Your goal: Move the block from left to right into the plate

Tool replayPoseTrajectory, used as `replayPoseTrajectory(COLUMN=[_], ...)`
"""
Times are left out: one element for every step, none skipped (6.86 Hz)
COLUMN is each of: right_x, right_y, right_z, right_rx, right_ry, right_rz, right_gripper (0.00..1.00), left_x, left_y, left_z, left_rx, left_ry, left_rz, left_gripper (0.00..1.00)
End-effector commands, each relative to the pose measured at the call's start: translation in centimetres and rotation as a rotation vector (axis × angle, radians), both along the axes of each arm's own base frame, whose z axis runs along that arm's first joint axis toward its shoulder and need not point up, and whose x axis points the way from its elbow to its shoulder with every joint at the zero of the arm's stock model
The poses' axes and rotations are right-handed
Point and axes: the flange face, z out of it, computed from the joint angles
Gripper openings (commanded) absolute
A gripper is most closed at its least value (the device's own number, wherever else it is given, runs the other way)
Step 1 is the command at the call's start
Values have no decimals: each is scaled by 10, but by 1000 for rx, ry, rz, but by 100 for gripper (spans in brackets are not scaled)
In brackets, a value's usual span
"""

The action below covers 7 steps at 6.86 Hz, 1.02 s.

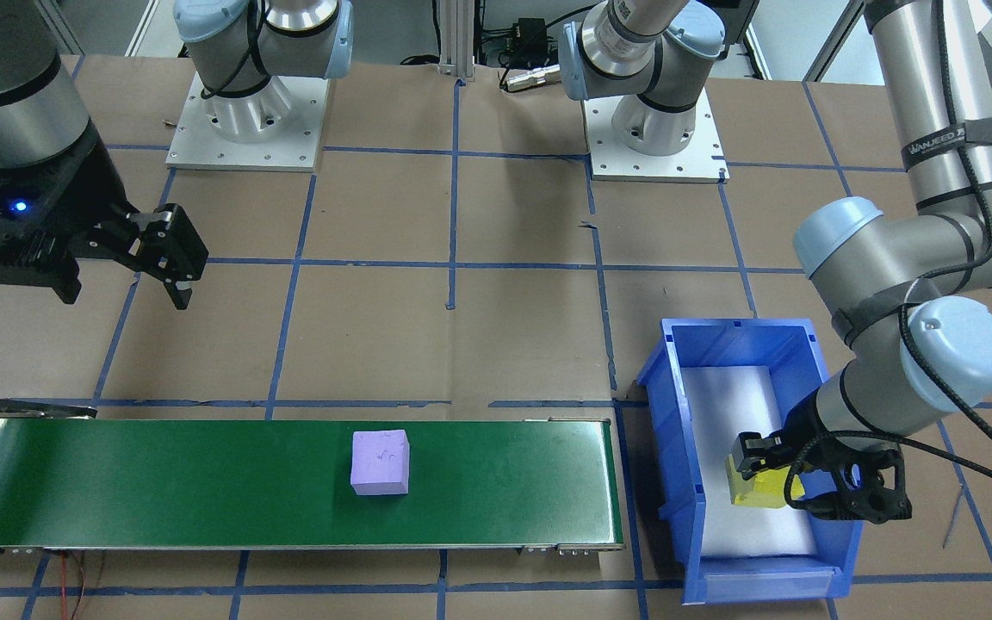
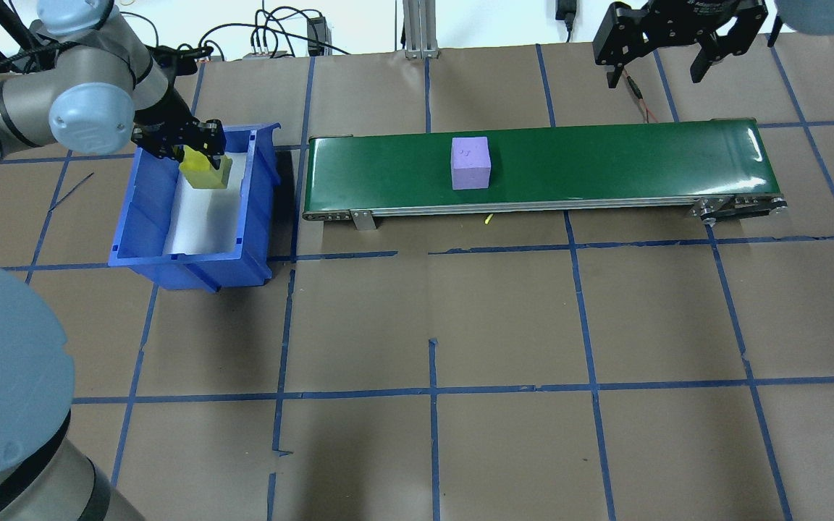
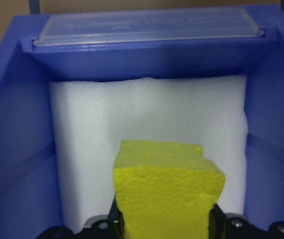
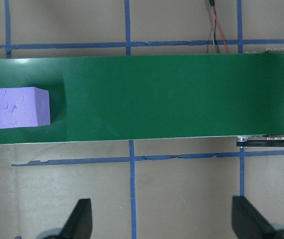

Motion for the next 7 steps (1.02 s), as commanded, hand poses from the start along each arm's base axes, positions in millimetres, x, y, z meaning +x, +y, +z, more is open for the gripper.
replayPoseTrajectory(right_x=[-45, -72, -100, -143, -178, -215, -247], right_y=[-29, -32, -35, -35, -34, -32, -25], right_z=[-20, -26, -30, -33, -36, -43, -56], right_rx=[5, 16, 13, 2, -7, -9, -25], right_ry=[1, -1, -58, -100, -107, -126, -213], right_rz=[29, 44, 97, 93, 127, 142, 118], right_gripper=[100, 100, 100, 100, 100, 100, 100], left_x=[-32, -73, -100, -137, -162, -177, -203], left_y=[10, 22, 27, 34, 35, 34, 32], left_z=[58, 81, 91, 94, 83, 67, 47], left_rx=[-32, -47, -64, -68, -55, -31, -30], left_ry=[-2, -1, 9, 11, 15, 17, 20], left_rz=[57, 66, 104, 113, 147, 136, 121], left_gripper=[21, 21, 21, 21, 21, 21, 21])
